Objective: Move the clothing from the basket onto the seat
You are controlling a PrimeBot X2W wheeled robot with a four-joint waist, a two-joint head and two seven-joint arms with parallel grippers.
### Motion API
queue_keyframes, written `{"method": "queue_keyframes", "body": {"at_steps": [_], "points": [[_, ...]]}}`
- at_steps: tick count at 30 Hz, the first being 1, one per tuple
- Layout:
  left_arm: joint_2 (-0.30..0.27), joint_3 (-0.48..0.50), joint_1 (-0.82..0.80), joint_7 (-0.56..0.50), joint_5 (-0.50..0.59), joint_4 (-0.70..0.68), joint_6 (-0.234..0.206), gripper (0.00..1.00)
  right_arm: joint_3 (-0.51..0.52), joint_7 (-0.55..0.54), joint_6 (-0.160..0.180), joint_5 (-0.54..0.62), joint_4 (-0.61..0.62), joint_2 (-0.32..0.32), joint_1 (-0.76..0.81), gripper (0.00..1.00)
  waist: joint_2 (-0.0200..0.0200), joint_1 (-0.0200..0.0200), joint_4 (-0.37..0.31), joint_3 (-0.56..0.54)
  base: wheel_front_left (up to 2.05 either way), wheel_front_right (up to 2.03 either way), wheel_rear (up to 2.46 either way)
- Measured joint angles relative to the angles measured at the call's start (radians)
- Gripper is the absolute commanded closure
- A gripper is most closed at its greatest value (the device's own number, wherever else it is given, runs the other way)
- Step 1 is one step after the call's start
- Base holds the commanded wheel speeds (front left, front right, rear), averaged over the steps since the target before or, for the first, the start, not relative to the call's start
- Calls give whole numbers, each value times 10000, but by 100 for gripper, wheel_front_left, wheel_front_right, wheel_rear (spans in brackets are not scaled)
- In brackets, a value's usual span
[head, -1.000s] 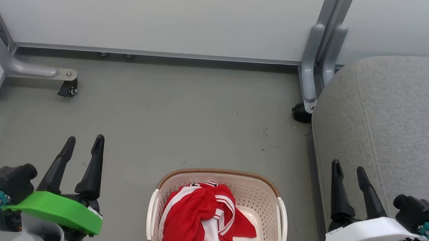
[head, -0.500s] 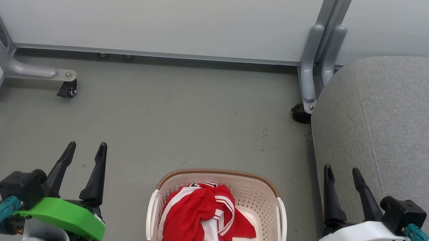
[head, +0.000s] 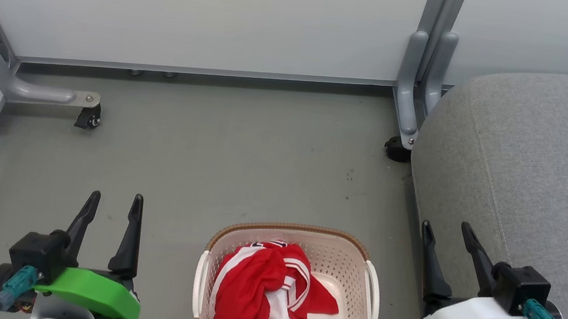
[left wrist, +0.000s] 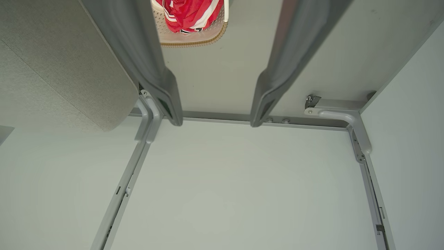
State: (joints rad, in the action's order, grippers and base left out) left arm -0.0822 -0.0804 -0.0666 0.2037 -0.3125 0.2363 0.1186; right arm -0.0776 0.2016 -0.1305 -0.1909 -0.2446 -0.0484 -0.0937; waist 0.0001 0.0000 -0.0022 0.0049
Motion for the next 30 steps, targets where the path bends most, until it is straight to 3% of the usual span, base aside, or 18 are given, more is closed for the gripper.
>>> {"method": "queue_keyframes", "body": {"at_steps": [30], "points": [[186, 155, 142, 541, 1856, 441, 88, 0, -151, 571, 0, 1662, -121, -2, 46, 0, 0, 0, -58, 48, 0, 0, 0]]}}
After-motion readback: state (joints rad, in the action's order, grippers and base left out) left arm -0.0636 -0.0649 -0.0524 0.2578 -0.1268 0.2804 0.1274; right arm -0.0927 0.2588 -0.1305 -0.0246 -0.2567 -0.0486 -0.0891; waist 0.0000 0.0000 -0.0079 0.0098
